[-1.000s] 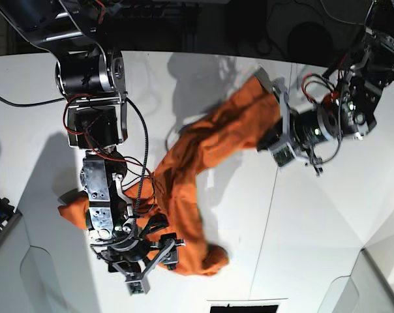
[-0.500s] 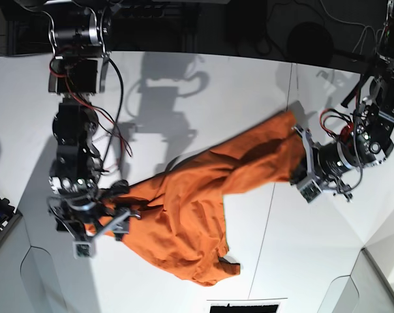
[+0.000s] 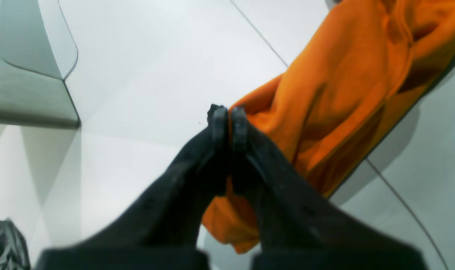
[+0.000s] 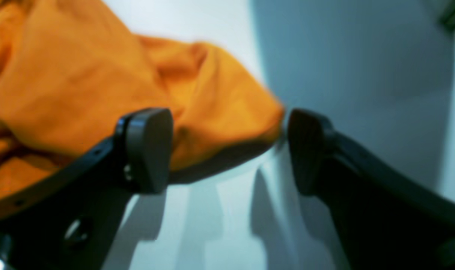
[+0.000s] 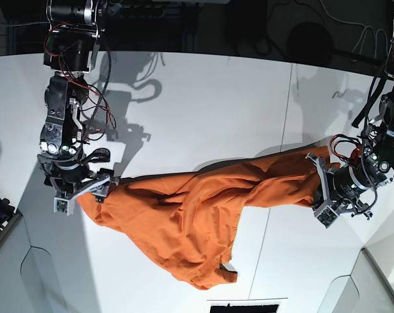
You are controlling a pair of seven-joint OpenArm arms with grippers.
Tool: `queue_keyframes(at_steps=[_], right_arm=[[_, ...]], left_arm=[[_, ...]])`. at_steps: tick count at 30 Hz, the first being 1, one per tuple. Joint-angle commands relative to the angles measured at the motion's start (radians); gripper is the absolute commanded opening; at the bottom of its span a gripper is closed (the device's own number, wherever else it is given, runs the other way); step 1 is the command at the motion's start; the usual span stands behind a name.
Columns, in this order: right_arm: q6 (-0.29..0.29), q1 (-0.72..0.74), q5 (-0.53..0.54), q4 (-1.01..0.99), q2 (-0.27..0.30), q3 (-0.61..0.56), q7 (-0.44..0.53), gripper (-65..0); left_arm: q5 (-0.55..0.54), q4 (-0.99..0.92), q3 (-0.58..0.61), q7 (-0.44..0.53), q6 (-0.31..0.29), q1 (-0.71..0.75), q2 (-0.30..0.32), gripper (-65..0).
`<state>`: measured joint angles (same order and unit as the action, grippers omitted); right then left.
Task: Layout the t-shirt on the table in an organized manner, then fold the t-shirt properly
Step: 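Stretch the shirt between both grippers, pulling them apart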
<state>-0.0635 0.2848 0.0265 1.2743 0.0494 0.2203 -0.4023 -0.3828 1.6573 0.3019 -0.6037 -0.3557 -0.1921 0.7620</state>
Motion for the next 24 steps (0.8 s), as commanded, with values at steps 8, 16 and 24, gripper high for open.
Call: queue_keyframes(at_steps=[8, 16, 24], right_arm=[[-0.004, 0.027, 0.000, -0.050, 0.003, 0.000, 0.045, -31.2], [-0.056, 0.060, -0.023, -0.044, 0.004, 0.000, 0.043, -65.0], [-0.028, 0.021, -0.069, 0.212, 0.006, 0.003, -0.023, -65.0]], left_arm=[[0.002, 0.011, -0.010, 0.008, 0.008, -0.024, 0.017, -65.0], [0.002, 0.011, -0.010, 0.008, 0.008, -0.024, 0.017, -65.0], [-0.021, 0.012, -0.146, -0.019, 0.008, -0.024, 0.018, -65.0]])
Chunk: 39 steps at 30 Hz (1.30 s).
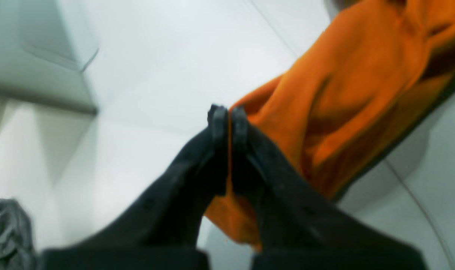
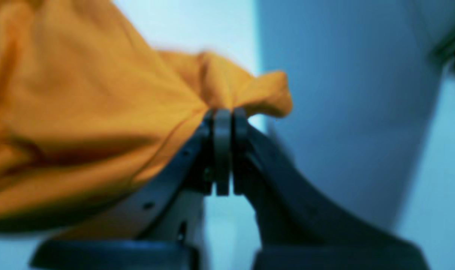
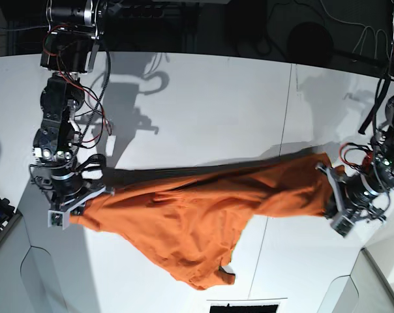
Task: Layout the t-shirt on the table in an organized manner, then fold the t-shirt properly
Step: 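Stretch the shirt between both grippers, pulling them apart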
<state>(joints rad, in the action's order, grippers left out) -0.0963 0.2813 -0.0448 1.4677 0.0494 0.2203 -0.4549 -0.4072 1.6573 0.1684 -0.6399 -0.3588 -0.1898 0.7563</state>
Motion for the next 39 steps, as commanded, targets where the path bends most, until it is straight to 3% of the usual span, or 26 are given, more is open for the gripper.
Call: queue_keyframes(at_steps=[1, 4, 7, 13, 16, 18, 23, 26, 32, 34, 37, 39], right_arm=[[0.004, 0.014, 0.003, 0.076, 0.009, 0.007, 0.013, -65.0], [0.004, 0.004, 0.025, 0.199, 0.040, 0.008, -0.058, -65.0], [0.004, 0.016, 0.040, 0.220, 0.079, 0.008, -0.041, -65.0], [-0.016, 0.032, 0.095, 0.162, 0.080, 0.007, -0.046, -63.4], [-0.015, 0.031, 0.125, 0.102, 0.080, 0.007, -0.046, -38.5], [-0.015, 0.031, 0.124, 0.071, 0.080, 0.007, -0.049, -28.9], [-0.012, 0.016, 0.124, 0.064, 0.080, 0.009, -0.072, -28.6], [-0.003, -0.002, 0.131, 0.074, 0.077, 0.009, -0.076, -28.6], [0.023, -0.013, 0.127, 0.077, 0.052, 0.009, -0.093, -28.6], [0.022, -0.013, 0.128, 0.077, 0.050, 0.009, -0.093, -28.6], [0.022, -0.013, 0.128, 0.077, 0.044, 0.009, -0.092, -28.6], [0.023, -0.013, 0.127, 0.077, 0.035, 0.009, -0.088, -28.6]], left_arm=[[0.003, 0.013, -0.049, 0.002, 0.010, -0.026, 0.024, -65.0], [0.002, 0.033, -0.151, -0.032, -0.005, -0.026, 0.037, -65.0], [-0.041, 0.054, -0.215, -0.039, -0.012, -0.026, 0.062, -65.0], [-0.090, 0.000, -0.200, -0.018, -0.039, -0.018, 0.066, -65.0], [-0.082, -0.094, -0.138, 0.125, -0.039, -0.029, 0.066, -65.0], [-0.058, -0.172, -0.080, 0.219, -0.038, -0.060, 0.063, -65.0], [-0.001, -0.324, 0.026, 0.240, -0.024, -0.192, 0.000, -56.9], [0.016, -0.388, 0.055, 0.241, 0.013, -0.264, -0.028, -56.9], [0.079, -0.562, 0.060, 0.323, 0.014, -0.415, -0.098, -56.9], [0.104, -0.638, 0.086, 0.322, 0.007, -0.465, -0.135, -51.1], [0.122, -0.748, 0.159, 0.314, 0.006, -0.513, -0.169, -30.0], [0.087, -0.755, 0.190, 0.224, 0.011, -0.520, -0.166, -28.9]])
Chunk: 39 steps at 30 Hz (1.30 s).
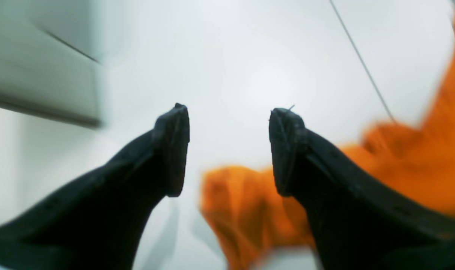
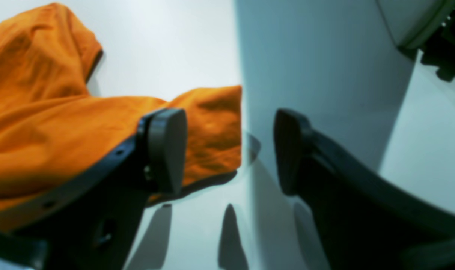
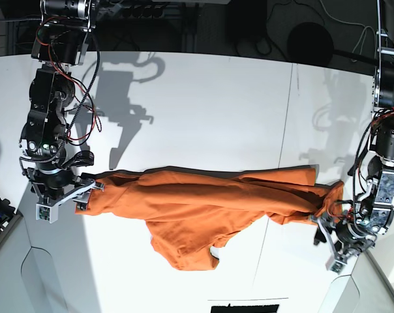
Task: Layout the t-shirt on the table in an organized manner, then fold the t-shirt properly
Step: 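Stretch the shirt between both grippers, pulling them apart, then lift the stretched shirt and lay it flat onto the table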
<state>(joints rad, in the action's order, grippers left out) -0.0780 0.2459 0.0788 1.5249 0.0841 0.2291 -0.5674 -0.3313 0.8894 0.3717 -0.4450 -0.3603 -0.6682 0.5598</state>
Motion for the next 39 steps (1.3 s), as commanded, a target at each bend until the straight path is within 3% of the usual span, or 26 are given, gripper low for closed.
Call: queue_keyframes(at_steps=[1, 3, 6, 11, 15, 20, 23, 26, 31, 39], right_arm=[[0.004, 0.023, 0.004, 0.020, -0.004, 0.000, 0.024, -28.6], [0.004, 0.023, 0.004, 0.019, -0.004, 0.000, 0.025, -28.6], [0.005, 0.022, -0.024, 0.019, -0.003, 0.013, 0.025, -28.6], [0.008, 0.023, -0.014, 0.007, -0.001, 0.083, 0.036, -28.6], [0.003, 0.023, -0.006, -0.064, 0.002, 0.136, 0.069, -28.6], [-0.098, 0.029, 0.065, -0.216, 0.038, 0.144, 0.130, -28.6], [-0.118, 0.028, 0.064, -0.268, 0.037, 0.144, 0.154, -28.6], [-0.162, 0.028, 0.099, -0.298, 0.037, 0.144, 0.153, -28.6], [-0.166, 0.028, 0.116, -0.301, 0.037, 0.144, 0.152, -28.6], [-0.166, 0.029, 0.142, -0.301, 0.034, 0.144, 0.151, -28.6]], left_arm=[[-0.018, 0.027, -0.013, -0.029, 0.012, -0.040, 0.041, -28.9], [-0.142, 0.102, -0.013, -0.129, -0.035, -0.024, 0.086, -29.0], [-0.340, 0.306, -0.018, -0.177, -0.103, 0.059, 0.193, -29.4], [-0.381, 0.589, -0.082, -0.272, -0.119, 0.256, 0.249, -29.4], [-0.382, 0.616, -0.117, -0.269, -0.119, 0.396, 0.235, -29.4], [-0.383, 0.615, -0.214, -0.258, -0.119, 0.535, 0.164, -29.4], [-0.381, 0.608, -0.273, -0.224, -0.123, 0.585, 0.113, -29.4], [-0.315, 0.553, -0.295, -0.194, -0.122, 0.589, 0.065, -29.4], [-0.250, 0.455, -0.301, -0.150, -0.035, 0.545, 0.053, -29.4], [-0.221, 0.445, -0.321, -0.098, -0.036, 0.540, 0.049, -29.4]])
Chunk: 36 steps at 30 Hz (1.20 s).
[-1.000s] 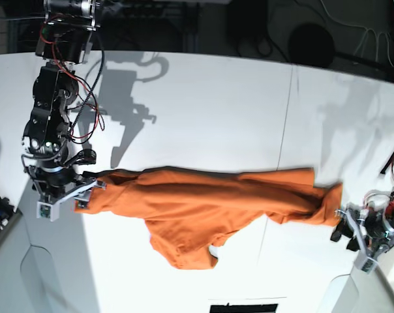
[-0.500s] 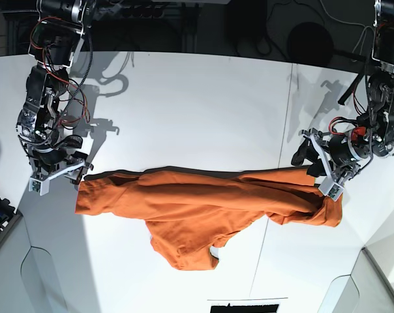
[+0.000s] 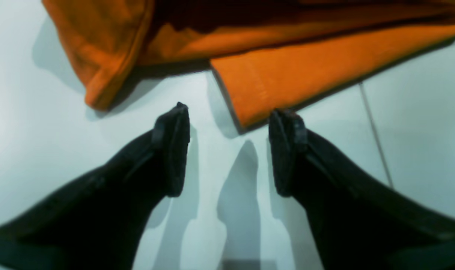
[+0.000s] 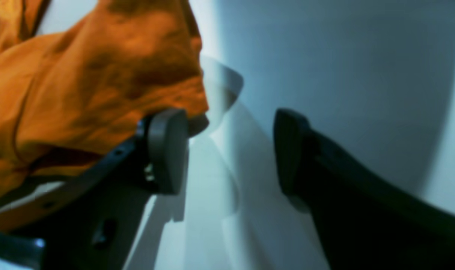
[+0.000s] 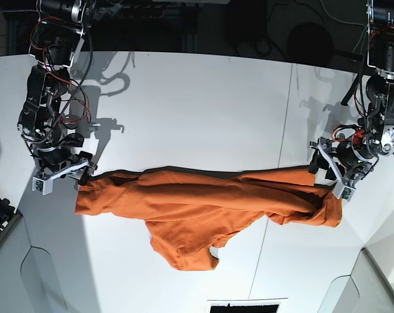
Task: Layout the t-shirt on the table in an organized manner, then fold the t-shirt properly
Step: 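Lift the stretched shirt and lay it flat onto the table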
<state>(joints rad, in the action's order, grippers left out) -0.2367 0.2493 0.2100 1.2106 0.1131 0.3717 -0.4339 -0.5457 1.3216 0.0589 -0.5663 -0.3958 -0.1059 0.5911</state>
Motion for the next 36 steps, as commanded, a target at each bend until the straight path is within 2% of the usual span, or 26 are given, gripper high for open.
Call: queue_keyframes(at_steps=[1, 5, 9, 10, 12, 14, 17, 20, 25, 29, 32, 36], right_arm=[[-0.007, 0.027, 0.012, 0.013, 0.003, 0.001, 0.020, -28.6], [-0.032, 0.036, 0.011, 0.009, 0.003, 0.000, 0.038, -28.6], [-0.033, 0.082, 0.010, -0.050, 0.000, 0.000, 0.057, -28.6], [-0.033, 0.098, 0.011, -0.074, 0.000, -0.001, 0.063, -29.0], [-0.041, 0.132, 0.011, -0.124, 0.000, -0.007, 0.063, -32.9], [-0.095, 0.153, 0.011, -0.152, 0.000, -0.021, 0.063, -42.5], [-0.154, 0.160, 0.011, -0.148, 0.000, -0.048, 0.064, -65.0], [-0.156, 0.157, 0.011, -0.101, 0.002, -0.051, 0.062, -65.0], [-0.155, 0.155, 0.019, 0.069, 0.004, -0.002, -0.029, -65.0], [-0.153, 0.155, 0.105, 0.158, 0.024, 0.032, -0.075, -65.0], [-0.153, 0.155, 0.111, 0.164, 0.028, 0.039, -0.080, -65.0], [-0.171, 0.148, 0.112, 0.161, 0.027, 0.039, -0.163, -65.0]], left_arm=[[-0.007, 0.006, -0.008, 0.036, 0.000, -0.022, 0.014, -29.4], [0.022, -0.035, -0.008, 0.051, -0.001, -0.024, -0.024, -29.4], [0.037, -0.083, -0.007, 0.051, -0.001, -0.024, -0.061, -30.1], [0.042, -0.085, -0.007, 0.051, -0.001, -0.024, -0.066, -33.9], [0.042, -0.085, -0.007, 0.051, -0.001, -0.024, -0.067, -48.6], [0.043, -0.085, -0.007, 0.051, -0.007, -0.027, -0.066, -64.1], [0.041, -0.077, -0.007, 0.049, -0.068, -0.027, -0.046, -65.0], [0.014, -0.024, -0.007, 0.031, -0.072, -0.027, 0.013, -65.0], [-0.125, 0.118, -0.039, -0.070, -0.069, -0.027, 0.186, -65.0], [-0.192, 0.206, -0.129, -0.125, -0.069, -0.027, 0.286, -65.0], [-0.251, 0.248, -0.184, -0.198, -0.074, -0.026, 0.320, -65.0], [-0.323, 0.253, -0.190, -0.280, -0.138, 0.001, 0.323, -65.0]])
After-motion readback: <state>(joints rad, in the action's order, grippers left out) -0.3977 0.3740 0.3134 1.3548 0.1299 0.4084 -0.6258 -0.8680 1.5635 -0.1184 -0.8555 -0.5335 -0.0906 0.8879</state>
